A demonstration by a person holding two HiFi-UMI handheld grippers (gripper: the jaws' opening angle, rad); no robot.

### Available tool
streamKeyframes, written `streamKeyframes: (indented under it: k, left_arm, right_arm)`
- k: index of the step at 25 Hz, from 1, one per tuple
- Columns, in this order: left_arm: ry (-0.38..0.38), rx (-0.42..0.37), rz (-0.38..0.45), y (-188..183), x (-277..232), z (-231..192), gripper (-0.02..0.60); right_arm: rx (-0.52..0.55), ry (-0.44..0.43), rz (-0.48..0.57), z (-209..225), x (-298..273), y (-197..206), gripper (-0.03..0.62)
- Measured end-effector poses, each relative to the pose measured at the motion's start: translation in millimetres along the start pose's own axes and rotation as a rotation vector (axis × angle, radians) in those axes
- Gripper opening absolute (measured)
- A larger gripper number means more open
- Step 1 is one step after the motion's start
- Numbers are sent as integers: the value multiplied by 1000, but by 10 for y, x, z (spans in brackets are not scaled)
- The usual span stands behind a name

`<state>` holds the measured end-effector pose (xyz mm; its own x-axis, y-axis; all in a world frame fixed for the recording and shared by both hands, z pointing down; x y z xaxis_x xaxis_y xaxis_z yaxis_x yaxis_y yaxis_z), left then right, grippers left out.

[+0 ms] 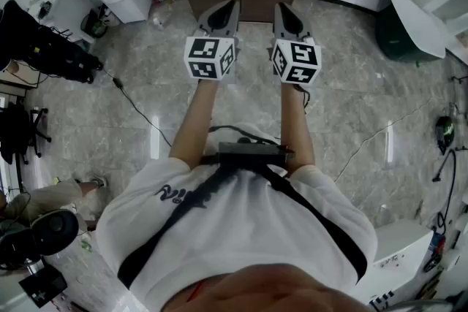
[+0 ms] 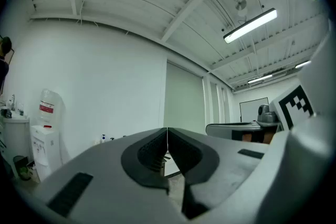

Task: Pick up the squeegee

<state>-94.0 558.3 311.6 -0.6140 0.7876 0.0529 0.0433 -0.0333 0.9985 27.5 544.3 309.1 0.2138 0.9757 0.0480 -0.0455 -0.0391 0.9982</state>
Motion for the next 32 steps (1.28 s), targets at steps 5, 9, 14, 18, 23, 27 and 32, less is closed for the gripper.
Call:
streamKeyframes:
  k: [5,9,14,18,23,27,32]
  left_arm:
    - [7,1,-4,8,-144,171,9]
    - [13,0,-10,53,-203,205,9]
    - [27,6,-25,152,-324,391,9]
    - [41,3,-49,239,-457,541,9]
    - [35,16,-62,272,-615,489,9]
    - [40,44,-71,440,-802,273,9]
    - [66,69,-76,542,-1254,-176,9]
  right_arm:
    - [-46,15,-7,251,16,19,8]
    - [-52,-7,24,276,37,14,8]
    - [-34,-18,18,415,100,72,8]
    - [-48,-20,-1,589,82,138,8]
    - [-55,-32,-30,654,-47,218,8]
    - [-48,-44,-58,607,-310,392,8]
    - [-52,-65,-40,544,-919,433,8]
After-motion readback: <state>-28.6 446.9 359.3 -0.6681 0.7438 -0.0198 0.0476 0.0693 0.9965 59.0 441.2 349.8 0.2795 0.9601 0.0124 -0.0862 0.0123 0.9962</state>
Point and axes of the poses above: the fingertips, and each gripper's own axes: x backward along the fingers, z to its right, y out of its underside, the point moved 1 cm from there along x, backward along the fingers, and after that the axes turned 15 degrees about y, right-handed, at the moved point
